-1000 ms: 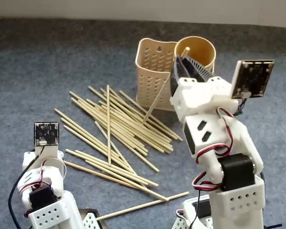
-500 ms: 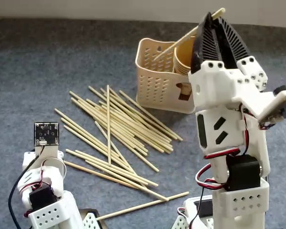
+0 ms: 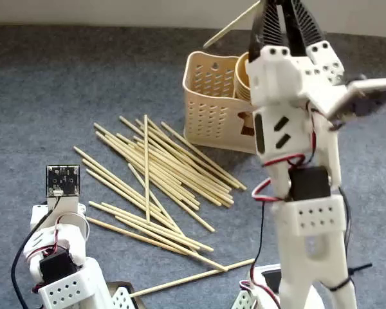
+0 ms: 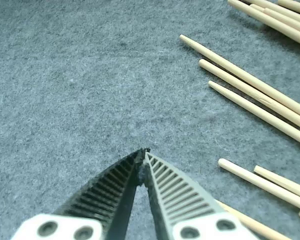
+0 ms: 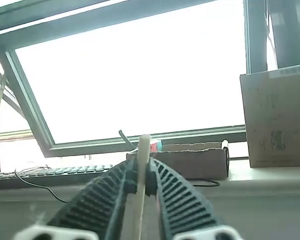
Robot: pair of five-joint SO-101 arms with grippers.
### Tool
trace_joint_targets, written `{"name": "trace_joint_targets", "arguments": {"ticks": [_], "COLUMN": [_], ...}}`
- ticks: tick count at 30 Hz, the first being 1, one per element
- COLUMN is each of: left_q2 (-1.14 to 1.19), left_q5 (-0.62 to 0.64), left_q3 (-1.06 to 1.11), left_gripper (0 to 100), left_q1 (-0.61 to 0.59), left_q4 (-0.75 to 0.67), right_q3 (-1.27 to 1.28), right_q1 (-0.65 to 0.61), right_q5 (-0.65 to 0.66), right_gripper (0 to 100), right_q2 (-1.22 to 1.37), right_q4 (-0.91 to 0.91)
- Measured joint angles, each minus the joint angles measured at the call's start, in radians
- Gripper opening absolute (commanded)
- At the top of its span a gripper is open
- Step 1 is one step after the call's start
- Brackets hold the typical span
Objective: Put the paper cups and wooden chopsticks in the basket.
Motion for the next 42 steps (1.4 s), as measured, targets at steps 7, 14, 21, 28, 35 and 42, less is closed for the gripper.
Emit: {"name": "trace_joint_targets", "arguments": {"ticks": [7, 14, 21, 28, 35, 42], "left_q2": [0.0, 0.0, 0.0, 0.0, 0.0, 0.0], "left_q5": [0.0, 0.0, 0.0, 0.0, 0.0, 0.0], "left_q3": [0.0, 0.0, 0.0, 0.0, 0.0, 0.0], "left_gripper": [1, 1, 1, 1, 1, 1], "left_q1": [0.0, 0.0, 0.0, 0.0, 0.0, 0.0], "left_q4": [0.0, 0.0, 0.0, 0.0, 0.0, 0.0], "right_q3": [0.0, 0.094, 0.176, 0.172, 0.028, -0.018], "right_q1": [-0.002, -0.043, -0.055, -0.06, -0.117, -0.292], "right_q5": [0.141, 0.167, 0.167, 0.167, 0.167, 0.167], "right_gripper": [0.5, 1.0, 13.7, 15.6, 15.3, 6.5], "right_q2": [0.158, 0.187, 0.198, 0.198, 0.069, -0.006], "right_q4": [-0.014, -0.018, -0.018, 0.144, 0.502, 0.85]}}
